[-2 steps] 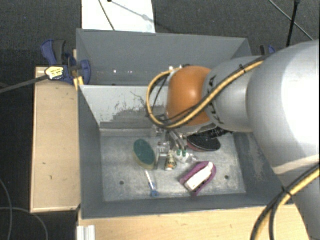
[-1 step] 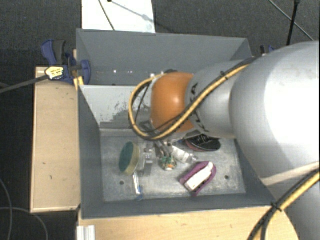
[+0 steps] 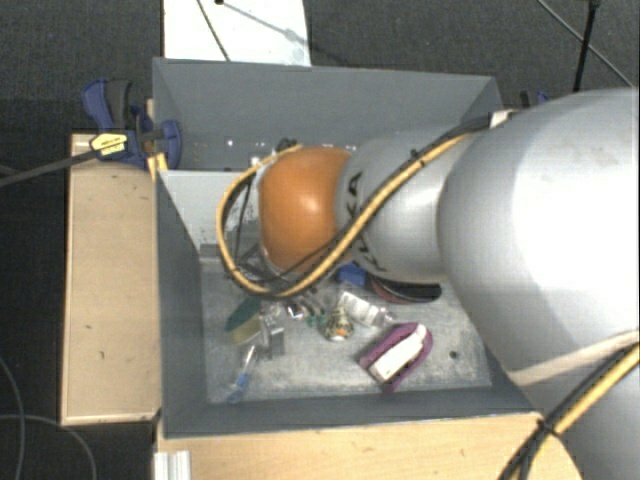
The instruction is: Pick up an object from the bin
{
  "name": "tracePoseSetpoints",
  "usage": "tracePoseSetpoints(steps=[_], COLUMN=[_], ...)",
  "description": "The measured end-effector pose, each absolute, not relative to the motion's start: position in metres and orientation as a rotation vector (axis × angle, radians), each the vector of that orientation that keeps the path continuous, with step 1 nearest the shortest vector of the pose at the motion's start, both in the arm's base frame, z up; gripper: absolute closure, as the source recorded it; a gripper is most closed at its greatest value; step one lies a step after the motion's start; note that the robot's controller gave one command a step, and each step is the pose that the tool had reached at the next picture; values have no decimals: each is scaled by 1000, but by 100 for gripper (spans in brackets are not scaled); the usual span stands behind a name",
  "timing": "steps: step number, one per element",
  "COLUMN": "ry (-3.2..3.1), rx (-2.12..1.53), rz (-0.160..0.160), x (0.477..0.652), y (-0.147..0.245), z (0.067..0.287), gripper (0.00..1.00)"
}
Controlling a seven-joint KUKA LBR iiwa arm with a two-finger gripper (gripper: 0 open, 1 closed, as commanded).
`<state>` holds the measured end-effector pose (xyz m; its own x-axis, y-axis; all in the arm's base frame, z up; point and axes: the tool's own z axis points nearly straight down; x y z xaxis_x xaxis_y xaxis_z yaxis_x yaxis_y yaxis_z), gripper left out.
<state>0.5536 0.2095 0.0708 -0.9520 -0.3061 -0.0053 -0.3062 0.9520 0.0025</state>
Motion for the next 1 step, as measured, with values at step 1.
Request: tracePoseSetpoints(steps=[1], ry=[3101], rx=[-479], rz=[1], x=[554], y=[207], z=[70], gripper=[100])
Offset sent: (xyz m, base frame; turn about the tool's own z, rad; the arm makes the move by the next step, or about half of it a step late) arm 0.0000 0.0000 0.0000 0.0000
